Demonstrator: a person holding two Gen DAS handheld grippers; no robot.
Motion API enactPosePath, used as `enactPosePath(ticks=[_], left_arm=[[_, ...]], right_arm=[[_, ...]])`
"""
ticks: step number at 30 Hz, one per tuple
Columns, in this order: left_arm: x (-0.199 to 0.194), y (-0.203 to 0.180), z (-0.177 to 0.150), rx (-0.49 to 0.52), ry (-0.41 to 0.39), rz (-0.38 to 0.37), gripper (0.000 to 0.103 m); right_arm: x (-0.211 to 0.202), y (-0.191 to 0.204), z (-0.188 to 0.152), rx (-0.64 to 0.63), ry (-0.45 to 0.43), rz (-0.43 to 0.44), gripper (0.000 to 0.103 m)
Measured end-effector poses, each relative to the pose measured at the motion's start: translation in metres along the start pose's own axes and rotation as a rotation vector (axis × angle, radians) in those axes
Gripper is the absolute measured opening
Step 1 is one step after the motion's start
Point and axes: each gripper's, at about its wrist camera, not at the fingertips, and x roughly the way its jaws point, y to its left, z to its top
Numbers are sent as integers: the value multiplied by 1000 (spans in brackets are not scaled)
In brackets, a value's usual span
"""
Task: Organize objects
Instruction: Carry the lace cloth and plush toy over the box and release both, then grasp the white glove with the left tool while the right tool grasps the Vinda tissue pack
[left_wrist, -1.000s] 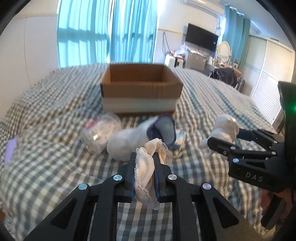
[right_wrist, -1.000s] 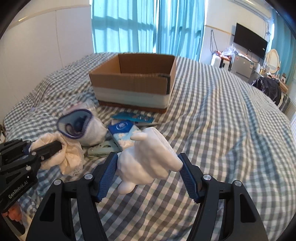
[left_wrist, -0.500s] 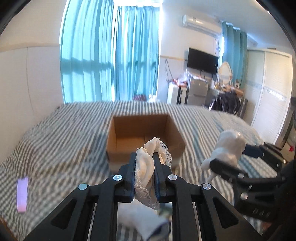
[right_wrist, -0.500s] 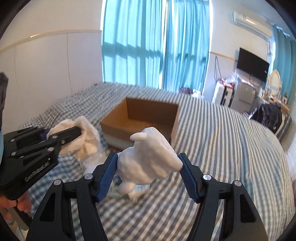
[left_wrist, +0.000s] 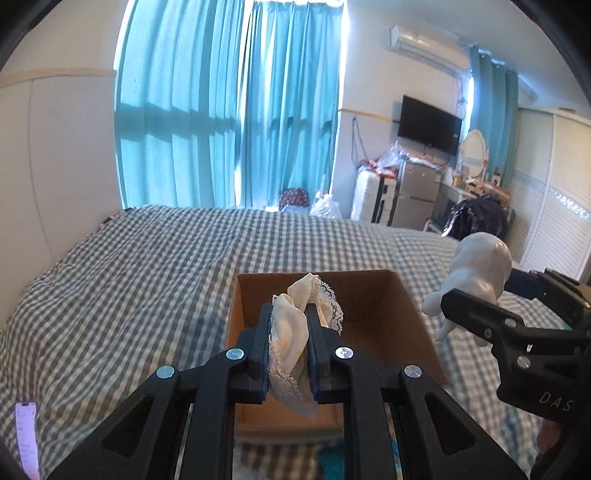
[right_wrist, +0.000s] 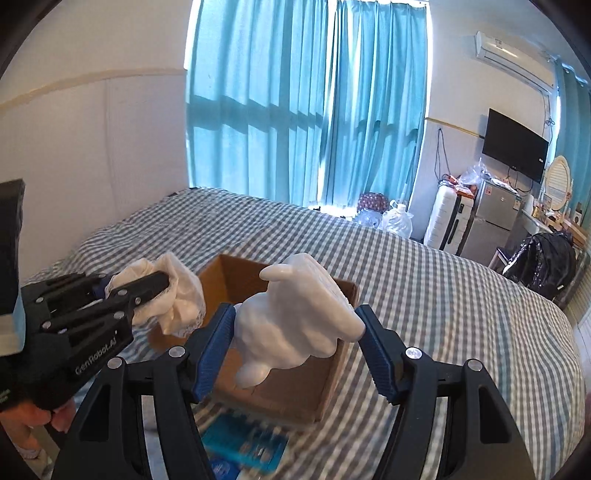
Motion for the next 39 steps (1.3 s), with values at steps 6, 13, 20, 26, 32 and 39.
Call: enactPosePath(ticks=[6,13,20,26,32,39], left_arm=[[60,6,-5,31,70,20,16],[92,2,-21,73,147,2,16],[79,0,-15,59,158,0,40],[27,-1,5,57,59,60,89],[-37,3,10,21,-30,79,103],[-104,5,5,10,-86,86,103]], right_arm=[[70,-11,0,3,63,12,66],[103,-21,-21,24,114,38,67],[80,-26,-13,75,80,55,66],[23,-24,6,78,1,38,81],[-45,-17,1,77,-45,27,96],[-120,-6,-24,82,-87,2,98]])
